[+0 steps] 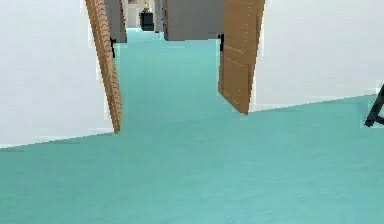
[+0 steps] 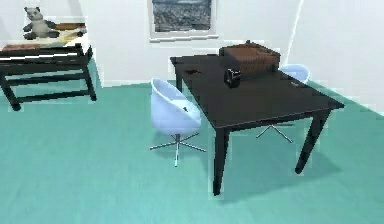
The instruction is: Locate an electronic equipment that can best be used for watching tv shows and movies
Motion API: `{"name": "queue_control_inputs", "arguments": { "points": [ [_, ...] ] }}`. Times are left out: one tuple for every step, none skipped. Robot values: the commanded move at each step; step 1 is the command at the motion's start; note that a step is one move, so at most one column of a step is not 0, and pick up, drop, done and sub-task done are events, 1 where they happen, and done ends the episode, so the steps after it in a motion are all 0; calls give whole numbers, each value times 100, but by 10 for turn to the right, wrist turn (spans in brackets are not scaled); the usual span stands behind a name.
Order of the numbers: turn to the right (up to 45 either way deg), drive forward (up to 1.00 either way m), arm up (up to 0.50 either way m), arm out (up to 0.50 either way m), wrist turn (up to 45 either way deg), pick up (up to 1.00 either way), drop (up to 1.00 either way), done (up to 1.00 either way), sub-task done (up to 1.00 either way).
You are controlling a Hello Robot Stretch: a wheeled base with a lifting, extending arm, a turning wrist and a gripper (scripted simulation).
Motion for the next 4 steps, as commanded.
{"name": "queue_control_inputs", "arguments": {
  "points": [
    [0,100,0,0,0,0,0,0,0],
    [0,100,0,0,0,0,0,0,0],
    [0,15,0,0,0,0,0,0,0],
    [-120,0,0,0,0,0,0,0,0]
  ]
}}
